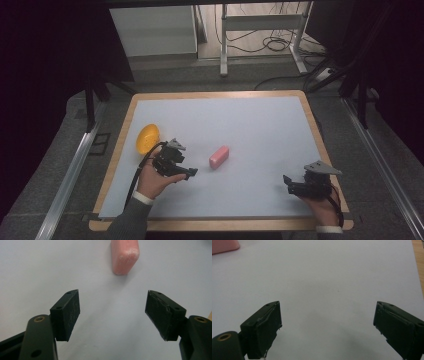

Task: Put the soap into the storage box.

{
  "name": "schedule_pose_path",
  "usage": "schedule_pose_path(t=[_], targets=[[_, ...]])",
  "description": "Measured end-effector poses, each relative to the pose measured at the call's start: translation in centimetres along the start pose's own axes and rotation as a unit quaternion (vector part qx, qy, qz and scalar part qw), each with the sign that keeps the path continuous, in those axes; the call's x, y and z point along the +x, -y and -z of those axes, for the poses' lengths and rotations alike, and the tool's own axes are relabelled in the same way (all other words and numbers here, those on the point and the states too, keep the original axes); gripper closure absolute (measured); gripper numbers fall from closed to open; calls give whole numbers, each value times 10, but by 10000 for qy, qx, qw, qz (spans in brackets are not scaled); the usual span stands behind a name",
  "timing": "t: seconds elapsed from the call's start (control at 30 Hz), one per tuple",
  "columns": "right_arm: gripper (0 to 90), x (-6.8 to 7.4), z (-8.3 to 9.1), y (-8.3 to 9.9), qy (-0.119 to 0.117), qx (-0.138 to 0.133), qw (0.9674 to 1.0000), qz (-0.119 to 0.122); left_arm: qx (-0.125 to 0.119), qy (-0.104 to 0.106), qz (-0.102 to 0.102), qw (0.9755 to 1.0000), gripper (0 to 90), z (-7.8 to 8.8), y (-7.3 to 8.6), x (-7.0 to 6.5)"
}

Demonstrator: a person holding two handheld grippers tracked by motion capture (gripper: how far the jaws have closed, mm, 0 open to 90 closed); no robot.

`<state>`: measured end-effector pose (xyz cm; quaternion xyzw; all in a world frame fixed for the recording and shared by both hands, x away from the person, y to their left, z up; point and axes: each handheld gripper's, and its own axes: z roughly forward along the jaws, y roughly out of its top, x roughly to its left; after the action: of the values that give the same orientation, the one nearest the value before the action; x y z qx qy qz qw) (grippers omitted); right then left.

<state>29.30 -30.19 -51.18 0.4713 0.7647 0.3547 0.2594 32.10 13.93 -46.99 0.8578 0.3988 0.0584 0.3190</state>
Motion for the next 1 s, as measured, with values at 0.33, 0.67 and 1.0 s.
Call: schedule_pose_path(t=[0.33, 0.67, 1.0], targets=[[75, 1, -2, 0, -26, 17, 10000, -9, 180, 45, -99, 9998, 285, -12, -14, -4], [75, 0, -3, 1, -9, 40, 10000, -23, 336, 72, -191, 9992, 288, -26, -29, -7], [75, 1, -3, 1, 12, 65, 10000, -10, 441, 66, -294, 9986, 287, -35, -42, -12]])
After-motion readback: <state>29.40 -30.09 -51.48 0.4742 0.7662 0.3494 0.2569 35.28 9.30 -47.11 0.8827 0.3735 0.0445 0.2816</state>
